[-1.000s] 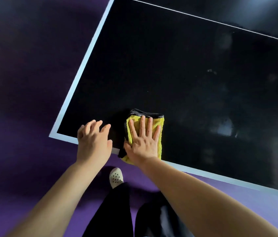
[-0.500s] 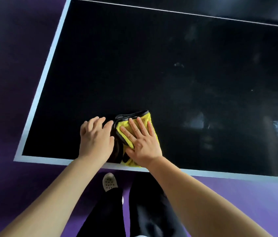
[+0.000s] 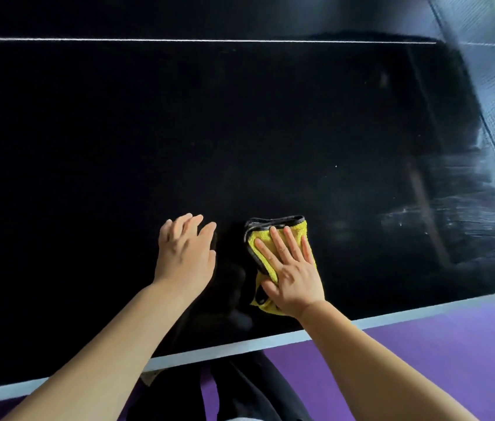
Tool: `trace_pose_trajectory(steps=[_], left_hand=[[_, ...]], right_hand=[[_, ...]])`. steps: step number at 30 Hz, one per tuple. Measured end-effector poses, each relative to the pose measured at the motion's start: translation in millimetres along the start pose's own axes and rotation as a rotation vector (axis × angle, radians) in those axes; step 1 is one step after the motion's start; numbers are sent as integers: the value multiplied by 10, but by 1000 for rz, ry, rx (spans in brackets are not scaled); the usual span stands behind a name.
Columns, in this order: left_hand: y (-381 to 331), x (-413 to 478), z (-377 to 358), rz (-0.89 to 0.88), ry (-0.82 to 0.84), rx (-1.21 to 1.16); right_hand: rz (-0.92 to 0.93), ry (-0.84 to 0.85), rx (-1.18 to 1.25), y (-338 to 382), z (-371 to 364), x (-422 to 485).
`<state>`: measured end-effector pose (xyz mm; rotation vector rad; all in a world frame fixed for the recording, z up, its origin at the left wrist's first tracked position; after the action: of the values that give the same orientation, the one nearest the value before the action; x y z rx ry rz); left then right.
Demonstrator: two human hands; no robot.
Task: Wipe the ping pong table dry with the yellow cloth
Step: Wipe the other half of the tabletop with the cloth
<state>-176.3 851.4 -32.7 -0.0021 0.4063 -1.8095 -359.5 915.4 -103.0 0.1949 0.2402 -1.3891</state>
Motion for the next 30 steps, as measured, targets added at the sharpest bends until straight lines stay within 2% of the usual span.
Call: trace_pose_trajectory(steps=[4, 9, 11, 14, 16, 18, 30], left_hand=[[-253, 263, 2, -18, -1, 17], [-166, 322, 13, 30, 10, 15], [-21, 261, -7, 49, 15, -11], [294, 142, -9, 100, 31, -3], [519, 51, -6, 131, 38, -3], [745, -29, -8, 155, 53, -12], [2371, -630, 278, 240, 83, -116]], right_hand=[[-63, 21, -1, -648, 30, 36], [-150, 41, -26, -1238, 135, 253], [-230, 41, -34, -1347, 185, 353], [-449, 95, 19, -1284, 203, 489], [-572, 104, 96, -1072, 234, 577], [-589, 102, 127, -739, 274, 683], [-183, 138, 44, 2024, 314, 1161]])
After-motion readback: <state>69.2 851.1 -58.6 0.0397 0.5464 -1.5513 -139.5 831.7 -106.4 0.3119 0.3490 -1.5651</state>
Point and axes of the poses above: each hand's wrist, its own x-axis towards the middle knuckle, its own z-axis out of the back of the hand, y = z × x, the point moved 8 cm from there along x, towards the middle knuckle, and after that the axes turned 5 degrees about -x, right-handed, at the moved point
